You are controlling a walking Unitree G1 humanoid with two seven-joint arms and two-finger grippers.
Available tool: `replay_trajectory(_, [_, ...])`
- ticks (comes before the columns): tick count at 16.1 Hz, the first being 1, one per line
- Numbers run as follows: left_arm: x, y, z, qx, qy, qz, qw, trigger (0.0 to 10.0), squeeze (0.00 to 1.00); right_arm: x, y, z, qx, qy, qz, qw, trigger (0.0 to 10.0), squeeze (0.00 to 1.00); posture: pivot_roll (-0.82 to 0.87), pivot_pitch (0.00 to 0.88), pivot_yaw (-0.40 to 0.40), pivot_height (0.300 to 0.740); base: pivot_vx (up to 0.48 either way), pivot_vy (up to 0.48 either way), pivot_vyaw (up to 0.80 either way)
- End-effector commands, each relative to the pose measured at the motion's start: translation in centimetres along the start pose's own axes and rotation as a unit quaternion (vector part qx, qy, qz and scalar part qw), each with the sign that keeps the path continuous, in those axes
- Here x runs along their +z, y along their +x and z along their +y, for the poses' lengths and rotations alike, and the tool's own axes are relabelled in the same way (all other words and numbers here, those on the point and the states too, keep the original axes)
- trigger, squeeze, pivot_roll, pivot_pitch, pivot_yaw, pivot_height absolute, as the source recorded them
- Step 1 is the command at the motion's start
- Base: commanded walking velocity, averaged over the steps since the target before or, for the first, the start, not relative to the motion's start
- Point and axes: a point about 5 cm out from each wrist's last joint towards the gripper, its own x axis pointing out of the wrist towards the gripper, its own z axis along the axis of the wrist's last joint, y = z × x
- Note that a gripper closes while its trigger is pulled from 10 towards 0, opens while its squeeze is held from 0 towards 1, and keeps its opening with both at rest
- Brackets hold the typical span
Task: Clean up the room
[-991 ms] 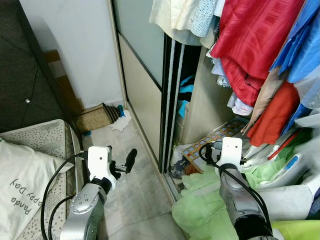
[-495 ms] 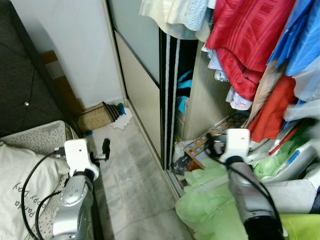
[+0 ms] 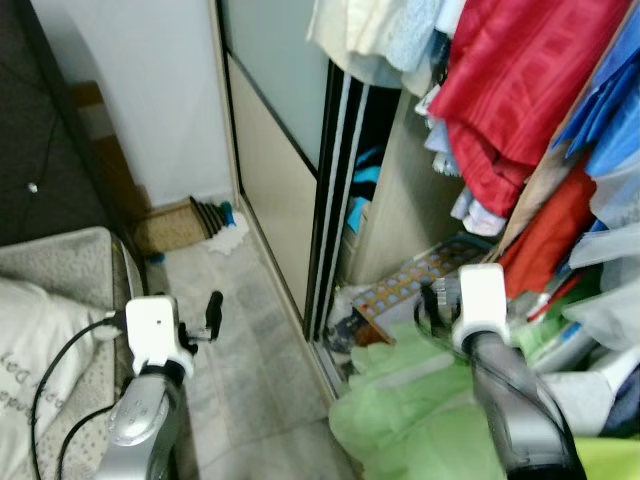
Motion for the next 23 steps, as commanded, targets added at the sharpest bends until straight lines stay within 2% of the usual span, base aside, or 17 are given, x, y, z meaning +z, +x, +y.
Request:
replay_trajectory(1, [0.3,-0.2,-0.2,-0.011,0.005,-0.001,1.000,10.0,0.00,0.6,0.0,0.0,0.003,-0.001,-0.009,1.000,10.0,0.00,-0.10,0.000,-0.035,0.740,0.000,0.000,0.00])
replay_trajectory(3, [-0.1,-1.9,0.6,0.000,0.003,0.017,1.000,10.0,0.00,0.9,-0.3,1.0,0.013,0.021,-0.028,0.999,10.0,0.00,-0.11,0.000,0.014,0.740,0.000,0.000,0.00])
replay_trajectory(4, [-0.1,-2.0,0.5,0.001,0.003,0.018,1.000,10.0,0.00,1.2,-0.3,1.1,0.015,0.017,-0.032,0.999,10.0,0.00,-0.11,0.000,0.012,0.740,0.000,0.000,0.00])
replay_trajectory(8, [0.4,-0.9,-0.6,-0.001,-0.013,0.014,1.000,10.0,0.00,2.2,0.0,1.5,0.035,-0.020,-0.046,0.998,10.0,0.00,-0.12,0.000,-0.006,0.740,0.000,0.000,0.60])
replay_trajectory(15, [0.8,-0.8,-1.2,-0.017,-0.015,0.017,1.000,10.0,0.00,2.4,0.2,1.0,0.022,-0.018,-0.044,0.999,10.0,0.00,-0.11,0.000,0.003,0.740,0.000,0.000,0.80])
replay_trajectory(17, [1.0,-0.8,-1.1,0.006,0.015,0.024,1.000,10.0,0.00,2.6,0.3,1.0,0.021,-0.015,-0.047,0.999,10.0,0.00,-0.10,0.000,0.006,0.740,0.000,0.000,0.80])
replay_trajectory(18, [1.2,-0.6,-1.3,-0.025,0.011,0.017,0.999,10.0,0.00,2.8,0.4,0.8,0.019,-0.013,-0.050,0.998,10.0,0.00,-0.10,0.000,0.010,0.740,0.000,0.000,0.80])
replay_trajectory(20, [1.2,-0.7,-0.9,-0.007,0.014,0.018,1.000,10.0,0.00,2.9,0.6,0.7,0.018,-0.011,-0.052,0.998,10.0,0.00,-0.10,0.000,0.012,0.740,0.000,0.000,0.80])
replay_trajectory(23, [1.3,-0.6,-1.3,-0.008,0.017,0.017,1.000,10.0,0.00,2.8,0.6,0.8,0.018,-0.009,-0.052,0.998,10.0,0.00,-0.09,0.000,0.012,0.740,0.000,0.000,0.80])
